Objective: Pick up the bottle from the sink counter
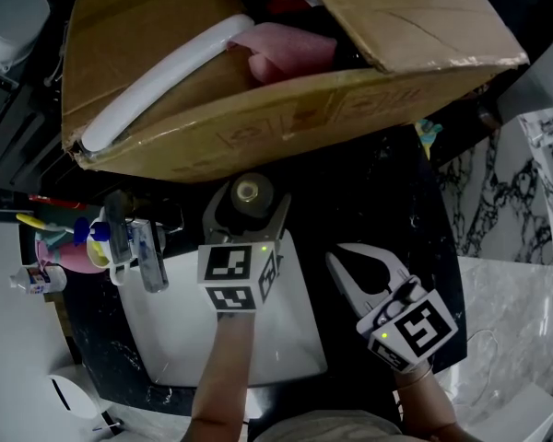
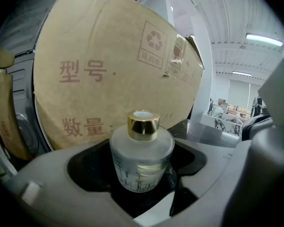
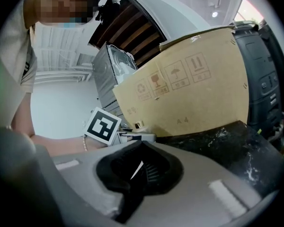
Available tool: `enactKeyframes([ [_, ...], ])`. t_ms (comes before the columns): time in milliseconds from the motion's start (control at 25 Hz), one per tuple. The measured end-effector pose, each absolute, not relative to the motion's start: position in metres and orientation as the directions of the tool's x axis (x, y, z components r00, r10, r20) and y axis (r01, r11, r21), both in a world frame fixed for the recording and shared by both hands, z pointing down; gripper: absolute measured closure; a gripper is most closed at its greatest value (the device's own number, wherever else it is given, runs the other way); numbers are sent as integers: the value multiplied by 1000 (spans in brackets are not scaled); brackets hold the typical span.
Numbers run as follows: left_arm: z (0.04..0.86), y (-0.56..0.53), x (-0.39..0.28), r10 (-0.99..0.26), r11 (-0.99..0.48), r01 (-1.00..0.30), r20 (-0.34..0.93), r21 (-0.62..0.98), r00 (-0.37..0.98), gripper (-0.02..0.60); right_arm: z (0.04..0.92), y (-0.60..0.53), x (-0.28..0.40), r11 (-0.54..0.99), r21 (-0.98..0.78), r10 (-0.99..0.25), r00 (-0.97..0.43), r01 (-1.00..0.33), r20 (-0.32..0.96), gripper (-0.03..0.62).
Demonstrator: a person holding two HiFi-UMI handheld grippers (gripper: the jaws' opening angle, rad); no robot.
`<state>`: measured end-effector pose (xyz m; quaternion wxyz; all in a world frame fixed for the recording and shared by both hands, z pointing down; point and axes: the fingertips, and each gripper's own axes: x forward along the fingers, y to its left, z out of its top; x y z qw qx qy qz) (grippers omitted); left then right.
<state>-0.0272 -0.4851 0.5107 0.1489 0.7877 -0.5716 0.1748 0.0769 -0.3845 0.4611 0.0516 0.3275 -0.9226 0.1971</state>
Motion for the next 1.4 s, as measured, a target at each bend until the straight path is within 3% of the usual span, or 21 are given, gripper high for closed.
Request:
enactKeyframes([
  [760, 524, -495, -26, -832, -273, -958, 522, -89, 189, 225, 465, -384, 87, 717, -310, -591, -780, -625, 206, 591],
  [920, 526, -497, -27, -829, -264, -958, 534, -110, 167, 226, 475, -380, 91, 709, -301, -579, -770, -638, 267, 591],
  [1400, 524, -495, -27, -828, -279, -955, 530, -104, 184, 229, 476, -376, 89, 719, -302, -565, -780, -626, 270, 591],
])
